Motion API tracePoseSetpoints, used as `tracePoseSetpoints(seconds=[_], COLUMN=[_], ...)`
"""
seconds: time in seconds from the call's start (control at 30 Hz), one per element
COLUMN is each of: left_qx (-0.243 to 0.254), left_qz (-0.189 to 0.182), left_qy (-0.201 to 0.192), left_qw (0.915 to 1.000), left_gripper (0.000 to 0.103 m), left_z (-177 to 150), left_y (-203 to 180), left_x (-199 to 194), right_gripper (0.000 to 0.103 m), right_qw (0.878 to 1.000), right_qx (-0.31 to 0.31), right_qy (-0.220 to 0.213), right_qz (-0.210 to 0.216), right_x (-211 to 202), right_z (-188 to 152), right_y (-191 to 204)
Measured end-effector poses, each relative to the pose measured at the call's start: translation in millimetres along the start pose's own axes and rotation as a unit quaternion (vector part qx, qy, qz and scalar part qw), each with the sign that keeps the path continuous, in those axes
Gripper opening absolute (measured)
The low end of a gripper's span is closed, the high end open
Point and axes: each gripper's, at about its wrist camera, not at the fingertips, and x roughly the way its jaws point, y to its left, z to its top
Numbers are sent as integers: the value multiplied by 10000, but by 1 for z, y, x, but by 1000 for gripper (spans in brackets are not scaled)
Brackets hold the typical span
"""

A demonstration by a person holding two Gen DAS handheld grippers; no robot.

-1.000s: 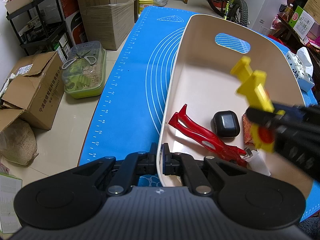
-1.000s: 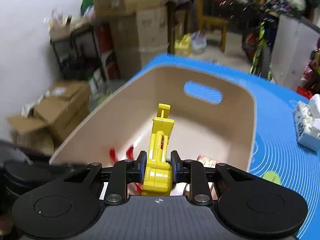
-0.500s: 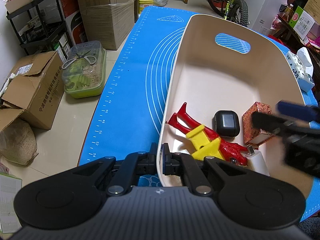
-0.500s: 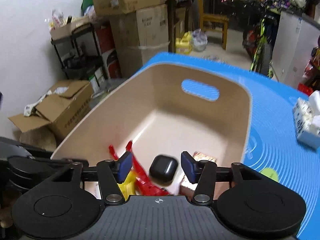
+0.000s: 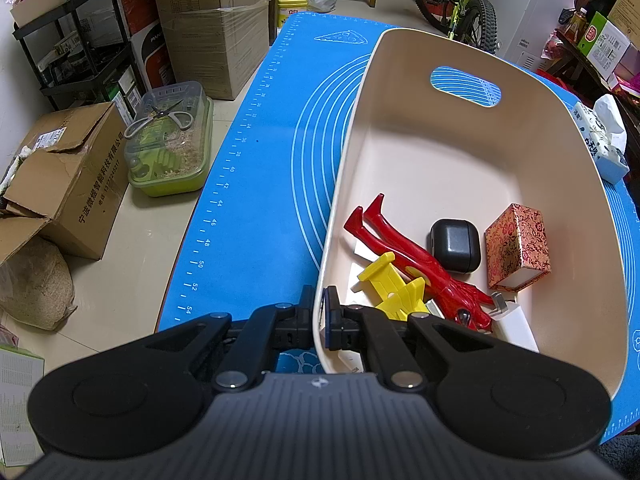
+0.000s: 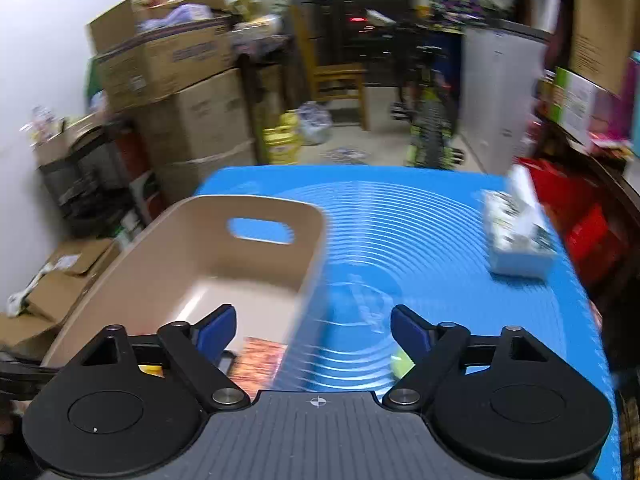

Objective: Organize rigid objects
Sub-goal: 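Grasp the green round tin with the right tool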

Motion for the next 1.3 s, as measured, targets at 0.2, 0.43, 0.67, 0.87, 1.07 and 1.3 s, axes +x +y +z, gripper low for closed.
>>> tracePoseSetpoints(seconds=[0.2, 0.43, 0.67, 0.87, 1.07, 1.3], left_qx=[0, 2, 2, 2, -1, -2], left_qz=[-2, 1, 0, 0, 2, 2], left_qy=[1, 0, 1, 2, 2, 3], left_qw=[10000, 10000, 10000, 10000, 10000, 10000], left_gripper=[6, 6, 6, 6, 6, 6], left_z=[0, 0, 0, 0, 0, 0], left_y=[0, 0, 0, 0, 0, 0], left_x=[0, 0, 0, 0, 0, 0], right_gripper=[96, 96, 96, 95, 87, 64], right_qw=[9988, 9980, 9967, 9945, 9945, 9953], right_qx=[149, 37, 176, 195, 55, 66], right_qy=[-126, 124, 406, 532, 545, 358], right_qz=[-457, -612, -682, -877, -892, -902], right_x=[9, 47, 88, 117, 127, 124], right_z=[-18, -37, -50, -59, -64, -65], right_y=[-40, -52, -56, -63, -67, -68])
